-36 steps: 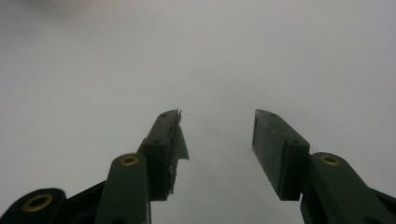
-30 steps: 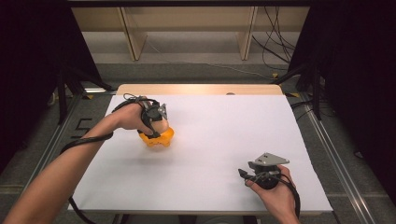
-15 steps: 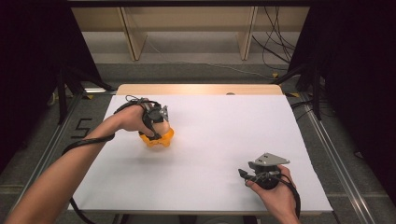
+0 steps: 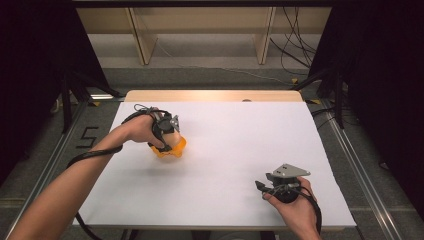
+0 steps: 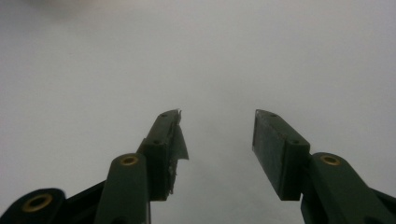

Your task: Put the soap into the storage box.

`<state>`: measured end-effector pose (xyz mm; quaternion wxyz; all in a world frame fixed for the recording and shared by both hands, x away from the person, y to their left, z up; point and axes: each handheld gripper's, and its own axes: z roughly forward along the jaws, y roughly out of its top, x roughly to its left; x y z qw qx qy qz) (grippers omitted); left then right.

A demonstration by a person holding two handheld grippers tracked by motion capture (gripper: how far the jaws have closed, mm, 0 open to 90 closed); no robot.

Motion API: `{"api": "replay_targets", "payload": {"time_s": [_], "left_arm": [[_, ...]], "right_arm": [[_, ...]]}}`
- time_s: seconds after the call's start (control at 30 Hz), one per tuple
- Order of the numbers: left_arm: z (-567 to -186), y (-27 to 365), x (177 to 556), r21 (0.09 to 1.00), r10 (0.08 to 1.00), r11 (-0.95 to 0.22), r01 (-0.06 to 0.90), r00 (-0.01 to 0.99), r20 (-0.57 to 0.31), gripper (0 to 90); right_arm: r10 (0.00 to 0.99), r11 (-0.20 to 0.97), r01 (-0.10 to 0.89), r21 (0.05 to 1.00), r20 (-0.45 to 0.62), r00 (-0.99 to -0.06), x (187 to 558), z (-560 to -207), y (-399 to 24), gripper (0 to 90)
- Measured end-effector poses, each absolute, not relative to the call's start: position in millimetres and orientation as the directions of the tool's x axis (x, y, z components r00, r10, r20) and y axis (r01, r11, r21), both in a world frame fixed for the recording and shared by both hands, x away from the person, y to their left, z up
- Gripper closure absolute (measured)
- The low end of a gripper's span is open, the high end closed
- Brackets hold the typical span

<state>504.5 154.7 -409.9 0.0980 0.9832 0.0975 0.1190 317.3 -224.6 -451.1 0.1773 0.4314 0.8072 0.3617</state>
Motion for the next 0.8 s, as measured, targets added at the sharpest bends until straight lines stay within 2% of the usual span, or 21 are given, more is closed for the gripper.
{"api": "replay_targets", "payload": {"time_s": [0.13, 0.8], "left_arm": [[-409.6, 154.8, 505.6, 0.219, 0.216, -0.961, 0.169, 0.952, 0.217, 32.5], [-410.1, 155.0, 507.1, 0.223, 0.241, -0.955, 0.193, 0.948, 0.208, 32.3]], "right_arm": [[0.811, 0.393, 0.535, 0.748, -0.007, -0.586, 319.6, -452.6, -225.8, 51.7], [0.823, 0.372, 0.563, 0.738, 0.019, -0.568, 318.0, -452.7, -224.7, 51.6]]}}
